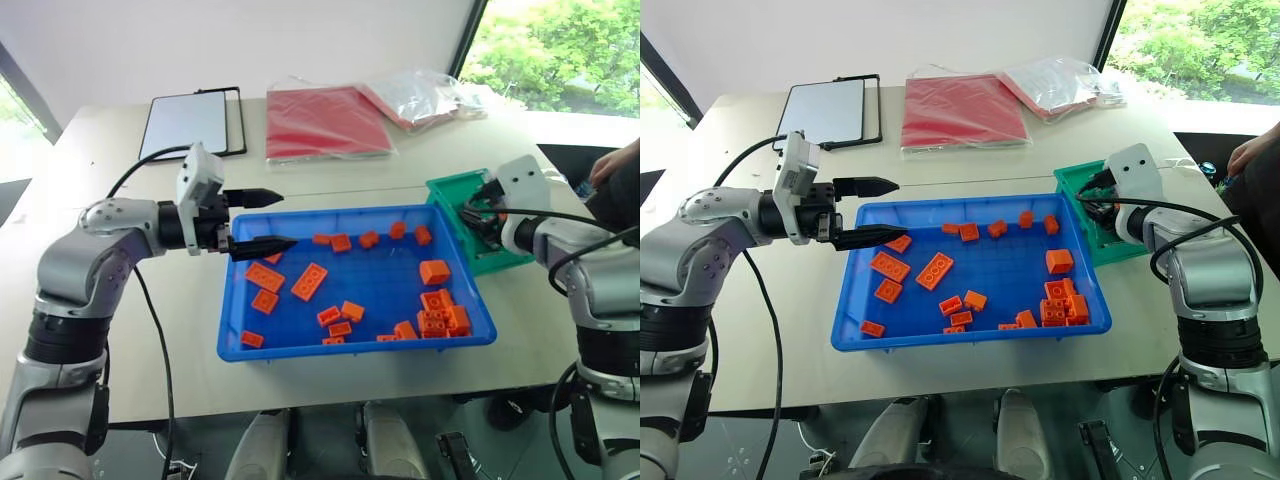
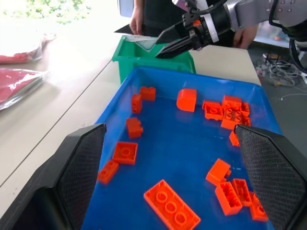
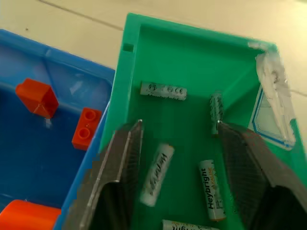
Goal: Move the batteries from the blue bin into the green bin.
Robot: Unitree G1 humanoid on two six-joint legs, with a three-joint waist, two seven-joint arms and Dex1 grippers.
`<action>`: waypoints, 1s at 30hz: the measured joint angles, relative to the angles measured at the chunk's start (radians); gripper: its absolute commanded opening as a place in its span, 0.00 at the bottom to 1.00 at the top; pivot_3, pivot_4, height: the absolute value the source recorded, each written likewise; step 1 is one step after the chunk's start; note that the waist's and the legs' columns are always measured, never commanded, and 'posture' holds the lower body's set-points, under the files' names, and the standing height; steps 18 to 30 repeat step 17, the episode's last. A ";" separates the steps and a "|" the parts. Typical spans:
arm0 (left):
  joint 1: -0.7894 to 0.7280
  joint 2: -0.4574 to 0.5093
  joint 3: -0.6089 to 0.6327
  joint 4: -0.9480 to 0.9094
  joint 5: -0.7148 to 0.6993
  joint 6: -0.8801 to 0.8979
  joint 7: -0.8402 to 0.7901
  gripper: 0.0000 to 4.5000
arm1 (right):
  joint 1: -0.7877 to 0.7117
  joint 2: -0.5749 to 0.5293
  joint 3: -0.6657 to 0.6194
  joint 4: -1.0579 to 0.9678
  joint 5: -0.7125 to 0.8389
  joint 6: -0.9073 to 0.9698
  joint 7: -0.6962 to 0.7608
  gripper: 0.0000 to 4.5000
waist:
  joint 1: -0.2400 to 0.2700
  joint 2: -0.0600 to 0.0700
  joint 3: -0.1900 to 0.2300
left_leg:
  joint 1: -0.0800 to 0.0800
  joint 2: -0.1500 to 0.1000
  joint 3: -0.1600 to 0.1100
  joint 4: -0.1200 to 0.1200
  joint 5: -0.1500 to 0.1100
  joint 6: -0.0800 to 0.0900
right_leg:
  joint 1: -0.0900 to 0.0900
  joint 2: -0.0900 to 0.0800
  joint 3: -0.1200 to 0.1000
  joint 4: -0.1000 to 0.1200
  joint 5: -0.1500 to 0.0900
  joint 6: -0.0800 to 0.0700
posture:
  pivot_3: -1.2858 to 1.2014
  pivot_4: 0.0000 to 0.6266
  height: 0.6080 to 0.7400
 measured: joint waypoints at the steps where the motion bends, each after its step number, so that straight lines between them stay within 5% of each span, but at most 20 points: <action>1: 0.001 0.001 0.000 0.000 0.000 0.000 0.000 1.00 | 0.017 -0.006 -0.031 -0.047 0.040 -0.016 0.041 0.51 | 0.003 0.001 0.000 | 0.000 0.000 -0.001 0.000 0.000 0.000 | 0.000 0.000 0.000 0.000 0.000 0.000 | 0.52 0.24 0.93; 5: 0.049 0.045 0.039 0.000 -0.002 0.003 -0.001 1.00 | 0.234 -0.111 -0.216 -0.293 0.216 -0.089 0.280 0.51 | 0.021 0.000 0.000 | -0.002 -0.001 -0.003 0.000 -0.001 0.001 | 0.002 0.001 -0.001 -0.003 0.000 0.000 | 0.52 0.24 0.93; 14: 0.137 0.164 0.174 0.013 -0.040 0.033 -0.033 1.00 | 0.745 -0.228 -0.580 -0.274 0.272 -0.288 0.690 0.51 | 0.030 -0.001 0.001 | 0.010 0.001 0.000 0.000 -0.001 0.002 | 0.015 0.000 -0.001 -0.010 -0.002 -0.003 | 0.52 0.24 0.93; 30: 0.140 0.199 0.186 0.041 -0.045 0.033 -0.071 1.00 | 0.747 -0.237 -0.604 -0.233 0.276 -0.319 0.702 0.51 | 0.025 0.000 0.001 | 0.014 0.003 0.000 -0.002 -0.002 0.002 | 0.021 -0.001 -0.001 -0.016 -0.003 -0.004 | 0.52 0.24 0.93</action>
